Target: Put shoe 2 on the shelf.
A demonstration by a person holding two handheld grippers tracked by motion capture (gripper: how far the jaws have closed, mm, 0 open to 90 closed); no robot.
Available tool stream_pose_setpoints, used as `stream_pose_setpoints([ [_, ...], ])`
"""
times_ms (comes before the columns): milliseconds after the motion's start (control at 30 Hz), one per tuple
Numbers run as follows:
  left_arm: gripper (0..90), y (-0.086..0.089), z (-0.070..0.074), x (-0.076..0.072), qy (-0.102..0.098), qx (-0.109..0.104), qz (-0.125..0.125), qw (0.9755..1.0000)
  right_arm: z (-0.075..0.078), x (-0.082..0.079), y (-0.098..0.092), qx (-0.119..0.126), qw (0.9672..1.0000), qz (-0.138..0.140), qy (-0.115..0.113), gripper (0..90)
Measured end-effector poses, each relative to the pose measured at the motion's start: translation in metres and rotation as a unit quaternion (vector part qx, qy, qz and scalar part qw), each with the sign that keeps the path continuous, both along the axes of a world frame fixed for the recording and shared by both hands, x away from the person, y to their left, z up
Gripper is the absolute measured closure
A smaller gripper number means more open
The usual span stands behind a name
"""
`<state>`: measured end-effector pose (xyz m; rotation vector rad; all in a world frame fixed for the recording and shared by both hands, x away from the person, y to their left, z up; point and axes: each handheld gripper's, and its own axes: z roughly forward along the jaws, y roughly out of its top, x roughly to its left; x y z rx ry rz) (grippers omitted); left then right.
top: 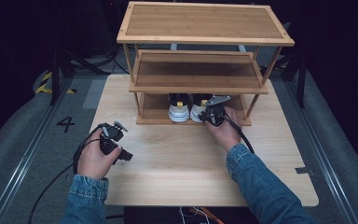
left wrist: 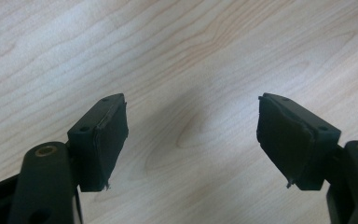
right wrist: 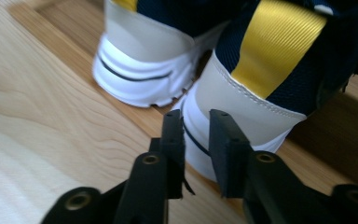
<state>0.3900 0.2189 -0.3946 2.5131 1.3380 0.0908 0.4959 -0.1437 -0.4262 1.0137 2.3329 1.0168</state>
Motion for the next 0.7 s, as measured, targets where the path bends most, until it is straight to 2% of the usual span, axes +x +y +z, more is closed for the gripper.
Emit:
stream_pose_setpoints([
  [133,25.3,-0.007,0.001,0.001,-0.001,-0.002,-0.010,1.0000,0.014,-0.010,-0.006,0.012,0.9999,0.002,-0.001,67.4],
  [167,25.3,-0.008,0.001,0.001,0.000,-0.008,-0.010,0.9999,0.018,-0.013,-0.009,0.017,0.9998,0.004,0.001,66.2],
  [267,25.3,-0.008,0.004,0.002,-0.003,-0.004,-0.013,0.9999,0.030,-0.021,-0.018,0.019,0.9998,0.006,-0.002,62.4],
  [433,25.2,-0.012,0.006,0.004,-0.011,-0.008,-0.014,0.9998,0.049,-0.033,-0.038,0.037,0.9993,0.005,0.009,56.6],
  [600,24.6,-0.018,0.007,0.005,-0.023,-0.042,-0.018,0.9987,0.058,-0.045,-0.062,0.036,0.9993,0.003,0.011,52.4],
  [700,24.1,-0.017,0.008,0.005,-0.023,-0.041,-0.018,0.9987,0.061,-0.053,-0.078,0.040,0.9991,-0.005,0.014,50.5],
])
